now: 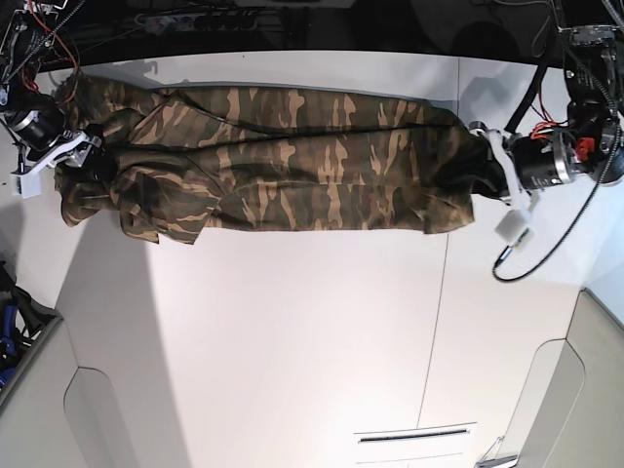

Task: Fold the T-shirt properly

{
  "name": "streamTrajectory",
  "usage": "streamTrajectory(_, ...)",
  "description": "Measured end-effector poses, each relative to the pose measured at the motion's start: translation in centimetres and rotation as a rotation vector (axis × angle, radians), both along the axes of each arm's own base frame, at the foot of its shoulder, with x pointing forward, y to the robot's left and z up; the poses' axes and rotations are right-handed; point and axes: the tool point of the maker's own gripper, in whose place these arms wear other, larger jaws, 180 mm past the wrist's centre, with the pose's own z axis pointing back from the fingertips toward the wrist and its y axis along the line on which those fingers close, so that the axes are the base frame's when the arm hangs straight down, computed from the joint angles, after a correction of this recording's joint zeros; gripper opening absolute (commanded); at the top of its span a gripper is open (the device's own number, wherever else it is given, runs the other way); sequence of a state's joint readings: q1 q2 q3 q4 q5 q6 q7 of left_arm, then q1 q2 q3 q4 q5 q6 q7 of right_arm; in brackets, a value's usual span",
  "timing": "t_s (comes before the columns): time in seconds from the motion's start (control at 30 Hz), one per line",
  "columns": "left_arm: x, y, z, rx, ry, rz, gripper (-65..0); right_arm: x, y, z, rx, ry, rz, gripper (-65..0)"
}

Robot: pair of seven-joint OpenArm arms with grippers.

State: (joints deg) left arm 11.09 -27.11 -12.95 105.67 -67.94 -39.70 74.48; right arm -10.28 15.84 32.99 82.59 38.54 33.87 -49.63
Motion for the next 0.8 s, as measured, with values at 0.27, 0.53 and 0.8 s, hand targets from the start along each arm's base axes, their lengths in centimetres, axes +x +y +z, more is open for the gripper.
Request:
streamTrajectory(0.27,-0.7,-7.5,-0.6,-0.054,-0.04,-0.108,-65.0,-0.1,0.0,-0.1,0.001,0.006,0.003,-20.9)
streamTrajectory(0.53,1.3,-10.7,-1.0,-0.011,-0.129,-0.09,-46.7,-0.3,0.2,-0.1,0.006,0.017,0.008,-20.9)
streamTrajectory(0.8,1.2,-14.6,-1.4,-0.043,-0.164,-0.109,-23.7,-0.1,0.2,-0.1,0.01,0.015,0.008,-20.9)
